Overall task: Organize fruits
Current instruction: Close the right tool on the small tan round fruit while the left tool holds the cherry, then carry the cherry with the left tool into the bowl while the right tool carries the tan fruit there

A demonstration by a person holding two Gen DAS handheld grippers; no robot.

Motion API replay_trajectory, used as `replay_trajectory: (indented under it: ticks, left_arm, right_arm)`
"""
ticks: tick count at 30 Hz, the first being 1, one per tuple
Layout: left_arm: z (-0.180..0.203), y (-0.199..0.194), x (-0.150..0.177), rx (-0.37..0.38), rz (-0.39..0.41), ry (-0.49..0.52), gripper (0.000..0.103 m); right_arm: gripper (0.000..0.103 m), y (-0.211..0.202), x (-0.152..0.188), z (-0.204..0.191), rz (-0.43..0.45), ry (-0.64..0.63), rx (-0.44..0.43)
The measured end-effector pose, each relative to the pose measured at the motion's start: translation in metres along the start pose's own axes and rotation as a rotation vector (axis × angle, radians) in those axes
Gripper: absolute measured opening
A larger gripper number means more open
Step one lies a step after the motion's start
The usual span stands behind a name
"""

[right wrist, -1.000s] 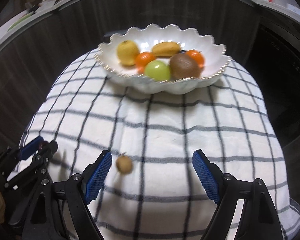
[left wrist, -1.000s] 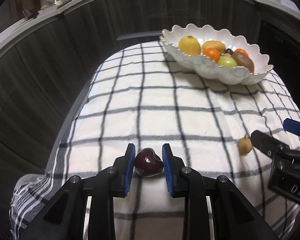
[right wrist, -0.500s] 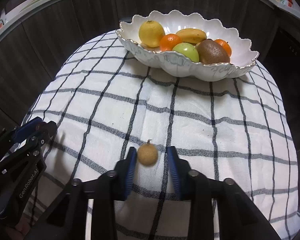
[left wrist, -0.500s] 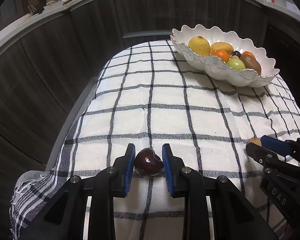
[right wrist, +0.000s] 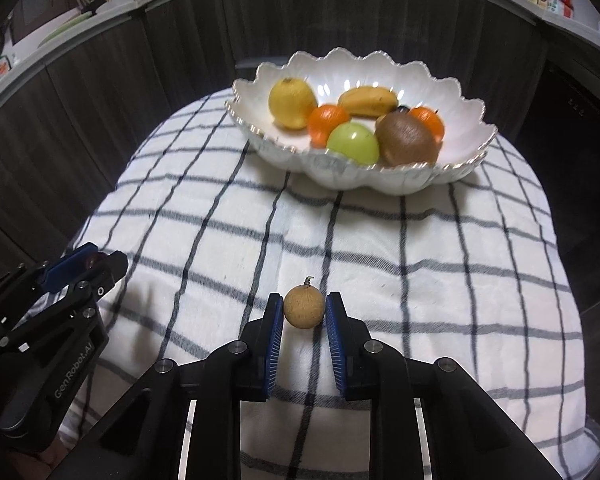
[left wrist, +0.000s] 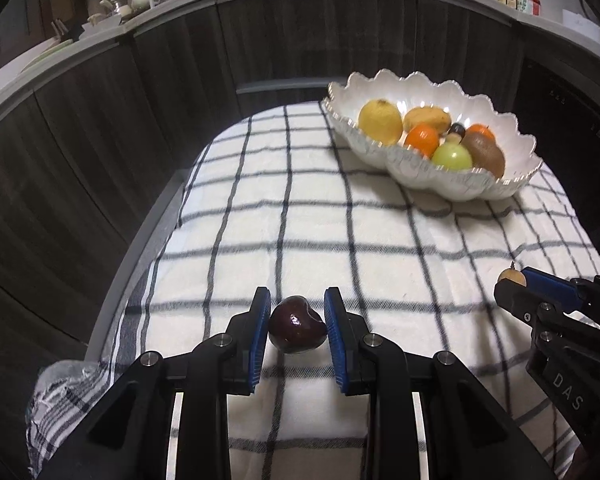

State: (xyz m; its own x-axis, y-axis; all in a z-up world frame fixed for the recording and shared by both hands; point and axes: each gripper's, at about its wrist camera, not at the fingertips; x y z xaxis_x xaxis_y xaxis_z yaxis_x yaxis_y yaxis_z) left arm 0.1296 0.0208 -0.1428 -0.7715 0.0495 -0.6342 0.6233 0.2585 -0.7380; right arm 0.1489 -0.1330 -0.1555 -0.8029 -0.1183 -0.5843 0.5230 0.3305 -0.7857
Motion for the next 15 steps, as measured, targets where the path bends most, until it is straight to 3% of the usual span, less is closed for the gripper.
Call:
replay_trajectory:
  ticks: [15]
  left_arm:
    - [0.031, -0.019, -0.081, 0.072, 0.132, 0.017, 0.028]
  right_arm:
    - [0.023, -0.036, -0.059, 0.032, 0.123, 0.021, 0.04]
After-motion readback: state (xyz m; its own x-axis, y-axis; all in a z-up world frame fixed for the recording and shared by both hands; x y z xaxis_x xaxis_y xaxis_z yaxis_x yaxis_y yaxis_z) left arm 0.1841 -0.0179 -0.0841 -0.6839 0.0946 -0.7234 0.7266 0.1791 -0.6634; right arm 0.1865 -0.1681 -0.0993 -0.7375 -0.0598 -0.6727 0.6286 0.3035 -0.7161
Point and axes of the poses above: each gripper's, at about its wrist camera, not at the fingertips, and y roughly the way its jaws point, z to its right, x to its underside, and after that the axes turned 11 degrees about -x, right-handed
